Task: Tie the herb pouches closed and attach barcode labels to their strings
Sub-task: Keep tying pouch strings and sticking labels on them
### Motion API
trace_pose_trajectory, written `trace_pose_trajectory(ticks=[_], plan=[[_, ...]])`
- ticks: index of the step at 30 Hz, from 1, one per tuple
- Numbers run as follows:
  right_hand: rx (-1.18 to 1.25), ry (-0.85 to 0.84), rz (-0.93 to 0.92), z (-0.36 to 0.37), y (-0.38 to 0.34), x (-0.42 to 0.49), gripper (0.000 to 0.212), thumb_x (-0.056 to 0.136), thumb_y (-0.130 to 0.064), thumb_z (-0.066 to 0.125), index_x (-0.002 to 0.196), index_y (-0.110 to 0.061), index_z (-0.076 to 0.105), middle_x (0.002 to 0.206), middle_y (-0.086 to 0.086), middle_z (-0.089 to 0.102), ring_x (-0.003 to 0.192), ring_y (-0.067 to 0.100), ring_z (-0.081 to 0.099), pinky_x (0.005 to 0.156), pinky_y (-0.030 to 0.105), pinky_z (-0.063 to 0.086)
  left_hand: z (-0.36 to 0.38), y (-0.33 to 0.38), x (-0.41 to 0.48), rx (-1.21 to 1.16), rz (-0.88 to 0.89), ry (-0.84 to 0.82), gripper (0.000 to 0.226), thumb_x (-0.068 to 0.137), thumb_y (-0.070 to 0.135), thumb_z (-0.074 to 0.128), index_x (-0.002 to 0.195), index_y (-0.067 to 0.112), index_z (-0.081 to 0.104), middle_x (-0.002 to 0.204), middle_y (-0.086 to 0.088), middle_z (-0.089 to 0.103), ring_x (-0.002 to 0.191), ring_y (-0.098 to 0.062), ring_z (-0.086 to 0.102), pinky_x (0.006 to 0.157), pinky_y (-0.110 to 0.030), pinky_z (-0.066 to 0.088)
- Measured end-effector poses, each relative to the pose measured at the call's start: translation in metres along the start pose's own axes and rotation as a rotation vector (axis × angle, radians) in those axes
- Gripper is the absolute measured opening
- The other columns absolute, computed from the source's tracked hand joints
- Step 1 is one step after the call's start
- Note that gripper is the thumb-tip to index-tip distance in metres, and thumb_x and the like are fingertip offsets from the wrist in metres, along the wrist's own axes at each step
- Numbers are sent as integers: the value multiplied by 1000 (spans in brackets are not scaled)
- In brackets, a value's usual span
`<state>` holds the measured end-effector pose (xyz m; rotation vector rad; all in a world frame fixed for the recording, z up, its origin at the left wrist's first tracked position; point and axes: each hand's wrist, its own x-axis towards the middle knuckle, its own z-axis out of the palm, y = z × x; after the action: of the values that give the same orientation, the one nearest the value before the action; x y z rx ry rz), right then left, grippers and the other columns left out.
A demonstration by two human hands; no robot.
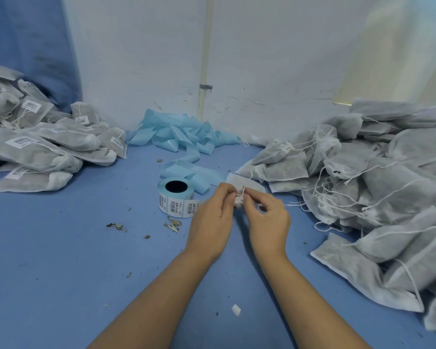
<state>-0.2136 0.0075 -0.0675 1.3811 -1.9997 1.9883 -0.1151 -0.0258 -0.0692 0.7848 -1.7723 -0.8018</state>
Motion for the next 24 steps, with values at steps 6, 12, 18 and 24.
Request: trace_pose_trajectory(ticks=[6, 12, 18, 24], plan=[[418, 61, 291, -5, 1, 6, 16, 81, -8, 72, 79, -24, 75, 74, -16, 73, 72, -5, 66, 67, 9, 47, 3, 1, 0, -30, -60, -81, 12, 101, 25, 41, 90, 27, 46, 86, 4, 65, 76, -13, 65, 72, -44, 52], [438, -74, 227, -4, -5, 6, 19, 80, -9, 74, 74, -27, 75, 78, -11, 74, 77, -2, 67, 68, 7, 46, 1, -1, 3, -165, -174, 23, 15, 102, 27, 38, 88, 31, 43, 78, 14, 64, 55, -14, 64, 59, -37, 49], [291, -184, 115, -3, -8, 1, 24, 77, -14, 77, 68, -37, 73, 78, -18, 72, 97, 10, 62, 81, 15, 46, -3, -2, 4, -204, -183, 122, 17, 101, 27, 41, 86, 33, 45, 65, 0, 62, 45, -16, 59, 45, -17, 39], [178, -264, 44, -5, -11, -2, 19, 77, -20, 77, 73, -39, 73, 79, -25, 69, 101, 2, 51, 80, 5, 36, -4, 1, 3, -170, -123, 142, 11, 98, 26, 49, 88, 27, 53, 73, -2, 66, 42, -20, 55, 50, -27, 45]])
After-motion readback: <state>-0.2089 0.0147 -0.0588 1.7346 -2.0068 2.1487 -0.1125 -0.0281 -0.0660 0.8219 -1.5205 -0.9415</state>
